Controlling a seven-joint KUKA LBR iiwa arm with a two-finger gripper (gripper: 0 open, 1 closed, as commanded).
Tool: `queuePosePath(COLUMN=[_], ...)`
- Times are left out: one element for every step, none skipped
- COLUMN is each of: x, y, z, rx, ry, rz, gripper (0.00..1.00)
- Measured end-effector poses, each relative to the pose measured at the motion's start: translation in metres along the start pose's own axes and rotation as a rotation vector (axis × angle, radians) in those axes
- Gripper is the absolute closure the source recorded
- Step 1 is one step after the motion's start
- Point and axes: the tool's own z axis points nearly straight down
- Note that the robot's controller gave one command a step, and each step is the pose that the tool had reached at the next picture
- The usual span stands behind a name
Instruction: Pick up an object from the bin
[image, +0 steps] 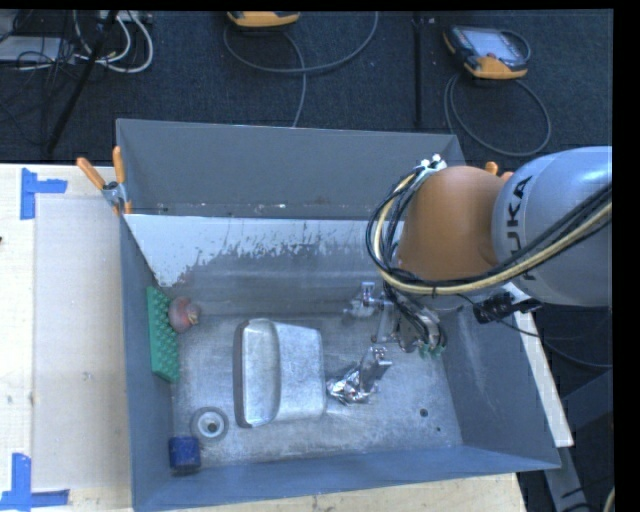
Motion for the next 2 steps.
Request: queuePosePath(x=[0.0234,0.0225], y=[-0.0197,-0.0202], z=[0.0723,0.0701], rx=[0.000,0.001], ry=[-0.005,-0.005], rz=[-0.191,-0.190], gripper=[0.00,1.00])
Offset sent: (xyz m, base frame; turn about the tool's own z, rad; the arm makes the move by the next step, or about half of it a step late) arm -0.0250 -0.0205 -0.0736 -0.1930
